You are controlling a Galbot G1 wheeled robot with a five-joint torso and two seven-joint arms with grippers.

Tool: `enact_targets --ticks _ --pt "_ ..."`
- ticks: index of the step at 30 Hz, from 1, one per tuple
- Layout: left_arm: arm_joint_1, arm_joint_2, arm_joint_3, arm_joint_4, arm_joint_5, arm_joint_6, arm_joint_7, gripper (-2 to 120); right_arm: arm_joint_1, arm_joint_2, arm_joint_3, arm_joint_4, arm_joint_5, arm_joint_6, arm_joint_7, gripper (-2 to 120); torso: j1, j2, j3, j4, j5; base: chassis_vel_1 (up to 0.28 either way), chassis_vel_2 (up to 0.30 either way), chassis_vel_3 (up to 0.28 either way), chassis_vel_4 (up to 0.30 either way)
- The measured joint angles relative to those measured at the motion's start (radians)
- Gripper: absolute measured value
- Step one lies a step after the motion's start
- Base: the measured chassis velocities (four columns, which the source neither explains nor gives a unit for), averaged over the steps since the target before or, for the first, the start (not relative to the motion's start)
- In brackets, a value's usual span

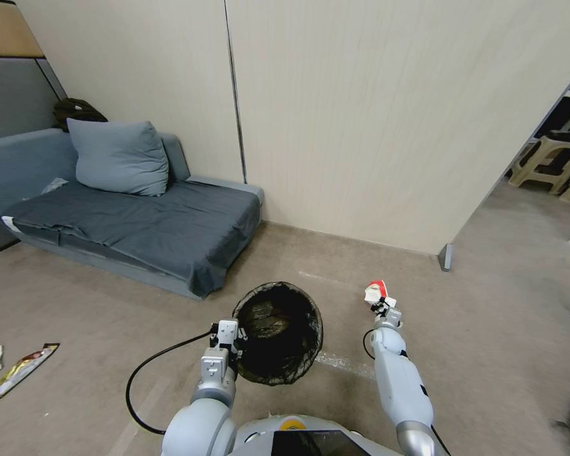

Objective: Pick up the trash bin, then pick up the garbage from the floor and place it into the trash bin.

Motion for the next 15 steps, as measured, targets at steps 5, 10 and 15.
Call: enact_targets --ticks 5,10,15 --pt "0.000 -0.002 0.005 0.003 0.003 -0.001 0.000 0 -0.075 0.005 -0.014 0.181 0.019 0.029 -0.044 0 0.000 0.000 0.000 0.0000 -0.0002 0.000 0.000 0.000 0.000" --pt "0.000 -0.003 0.008 0.006 0.004 -0.001 0.000 0 -0.134 0.001 -0.028 0.291 0.029 0.074 -0.096 0 0.000 0.000 0.000 0.0000 0.0004 0.000 0.000 0.000 0.000" --pt "0.000 -0.002 0.011 0.009 0.004 -0.002 0.001 0 -0.235 -0.012 -0.053 0.447 0.053 0.147 -0.183 0 0.000 0.000 0.000 -0.0002 0.0009 0.000 0.000 0.000 0.000"
